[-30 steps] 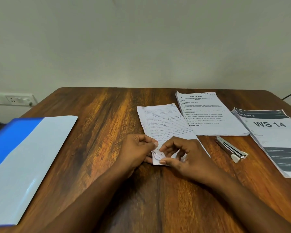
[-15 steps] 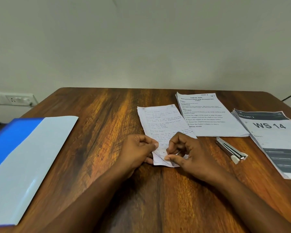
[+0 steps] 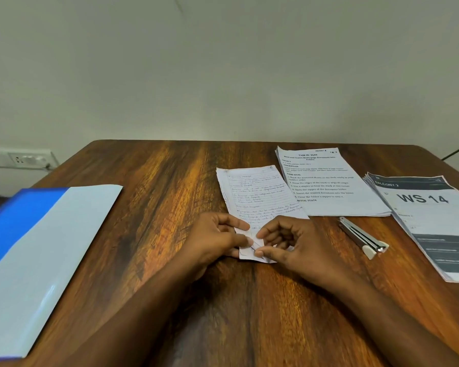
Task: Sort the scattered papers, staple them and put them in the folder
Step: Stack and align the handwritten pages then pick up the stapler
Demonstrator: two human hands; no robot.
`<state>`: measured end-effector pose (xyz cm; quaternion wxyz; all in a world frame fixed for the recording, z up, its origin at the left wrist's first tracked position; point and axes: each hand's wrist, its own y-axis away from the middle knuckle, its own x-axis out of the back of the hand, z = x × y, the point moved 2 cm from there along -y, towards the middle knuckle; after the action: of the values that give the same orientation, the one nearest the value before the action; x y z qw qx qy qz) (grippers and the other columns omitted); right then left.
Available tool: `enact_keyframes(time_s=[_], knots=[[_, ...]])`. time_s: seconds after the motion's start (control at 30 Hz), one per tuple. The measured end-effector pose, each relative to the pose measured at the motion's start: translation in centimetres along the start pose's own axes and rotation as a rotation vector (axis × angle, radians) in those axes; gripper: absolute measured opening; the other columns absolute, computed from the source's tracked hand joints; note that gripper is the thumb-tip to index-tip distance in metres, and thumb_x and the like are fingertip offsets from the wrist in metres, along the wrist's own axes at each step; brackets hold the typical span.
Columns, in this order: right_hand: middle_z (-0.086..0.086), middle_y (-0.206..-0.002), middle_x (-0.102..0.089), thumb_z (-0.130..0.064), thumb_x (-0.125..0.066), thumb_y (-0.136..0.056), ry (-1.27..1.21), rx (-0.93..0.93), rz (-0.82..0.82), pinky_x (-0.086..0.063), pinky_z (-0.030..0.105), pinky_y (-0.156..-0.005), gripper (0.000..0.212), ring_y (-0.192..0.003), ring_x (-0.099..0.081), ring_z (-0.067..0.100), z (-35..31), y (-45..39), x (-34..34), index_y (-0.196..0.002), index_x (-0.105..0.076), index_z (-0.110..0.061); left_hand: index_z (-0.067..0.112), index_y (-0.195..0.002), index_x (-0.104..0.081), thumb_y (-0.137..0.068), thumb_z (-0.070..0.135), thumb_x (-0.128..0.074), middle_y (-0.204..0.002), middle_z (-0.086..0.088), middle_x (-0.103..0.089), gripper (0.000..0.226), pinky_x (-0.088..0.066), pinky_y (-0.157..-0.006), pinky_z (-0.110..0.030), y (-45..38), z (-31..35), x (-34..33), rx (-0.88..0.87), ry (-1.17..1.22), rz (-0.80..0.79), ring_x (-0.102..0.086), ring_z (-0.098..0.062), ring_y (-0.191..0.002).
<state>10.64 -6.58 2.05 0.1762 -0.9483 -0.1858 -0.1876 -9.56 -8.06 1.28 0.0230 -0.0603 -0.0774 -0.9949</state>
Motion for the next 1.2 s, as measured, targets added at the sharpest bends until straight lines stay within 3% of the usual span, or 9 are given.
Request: enact_keyframes(time_s=[0.23, 0.47, 0.7, 0.83, 0.93, 1.07, 1.2], knots=[[0.000, -0.080, -0.076, -0.011, -0.097, -0.067, -0.016, -0.003, 0.024, -0.054, 0.018, -0.064, 0.030, -0.072, -0.071, 0.009, 0.08, -0.04, -0.06, -0.089, -0.077, -0.017, 0.005, -0.103, -0.080, -0.073, -0.010, -0.089, -0.083, -0.020, -0.065, 0.034, -0.063, -0.063, -0.029, -0.31, -0.27, 0.24, -0.003, -0.007, -0.035, -0.070, -0.030, -0.075], [0.003, -0.080, -0.076, -0.011, -0.096, -0.067, -0.019, 0.010, 0.046, -0.057, 0.021, -0.064, 0.029, -0.074, -0.073, 0.022, 0.17, -0.11, -0.15, -0.088, -0.078, -0.017, 0.002, -0.104, -0.078, -0.075, -0.005, -0.090, -0.087, -0.027, -0.070, 0.032, -0.064, -0.063, -0.027, -0.09, -0.26, 0.03, -0.004, 0.000, -0.030, -0.073, -0.029, -0.075], [0.003, -0.082, -0.076, -0.011, -0.097, -0.067, 0.002, 0.023, 0.043, -0.061, 0.031, -0.066, 0.030, -0.074, -0.073, 0.023, 0.13, 0.03, -0.13, -0.089, -0.078, -0.019, 0.003, -0.102, -0.079, -0.070, 0.008, -0.097, -0.100, -0.044, -0.065, 0.037, -0.063, -0.062, -0.028, -0.03, -0.29, -0.01, -0.029, -0.006, -0.029, -0.070, -0.034, -0.078], [0.001, -0.083, -0.078, -0.015, -0.095, -0.072, 0.009, 0.046, 0.032, -0.061, 0.037, -0.067, 0.027, -0.074, -0.074, 0.021, 0.03, 0.08, -0.30, -0.091, -0.077, -0.020, 0.003, -0.102, -0.079, -0.059, 0.024, -0.097, -0.092, -0.038, -0.068, 0.051, -0.062, -0.059, -0.026, 0.03, -0.17, -0.11, -0.040, -0.013, -0.026, -0.070, -0.031, -0.075], [0.001, -0.081, -0.078, -0.014, -0.089, -0.079, -0.008, 0.056, 0.037, -0.062, 0.034, -0.066, 0.023, -0.071, -0.075, 0.021, 0.10, 0.08, -0.33, -0.096, -0.075, -0.019, 0.000, -0.103, -0.078, -0.070, 0.016, -0.094, -0.097, -0.037, -0.072, 0.040, -0.062, -0.058, -0.025, 0.02, -0.17, -0.21, -0.028, 0.020, -0.020, -0.074, -0.033, -0.078], [0.000, -0.077, -0.077, -0.012, -0.084, -0.085, 0.003, 0.030, 0.045, -0.056, 0.025, -0.062, 0.025, -0.069, -0.072, 0.025, 0.27, 0.09, -0.29, -0.100, -0.071, -0.026, -0.007, -0.104, -0.076, -0.085, 0.007, -0.084, -0.093, -0.023, -0.080, 0.025, -0.065, -0.063, -0.029, 0.08, -0.10, -0.34, -0.001, 0.089, -0.040, -0.079, -0.029, -0.080], [-0.002, -0.074, -0.074, -0.010, -0.082, -0.086, 0.047, 0.061, 0.070, -0.057, 0.032, -0.063, 0.025, -0.068, -0.071, 0.023, 0.37, 0.03, -0.24, -0.093, -0.068, -0.030, -0.009, -0.103, -0.075, -0.090, 0.002, -0.079, -0.091, -0.022, -0.080, 0.018, -0.065, -0.062, -0.030, 0.29, 0.00, -0.48, 0.012, 0.119, -0.044, -0.080, -0.029, -0.078]])
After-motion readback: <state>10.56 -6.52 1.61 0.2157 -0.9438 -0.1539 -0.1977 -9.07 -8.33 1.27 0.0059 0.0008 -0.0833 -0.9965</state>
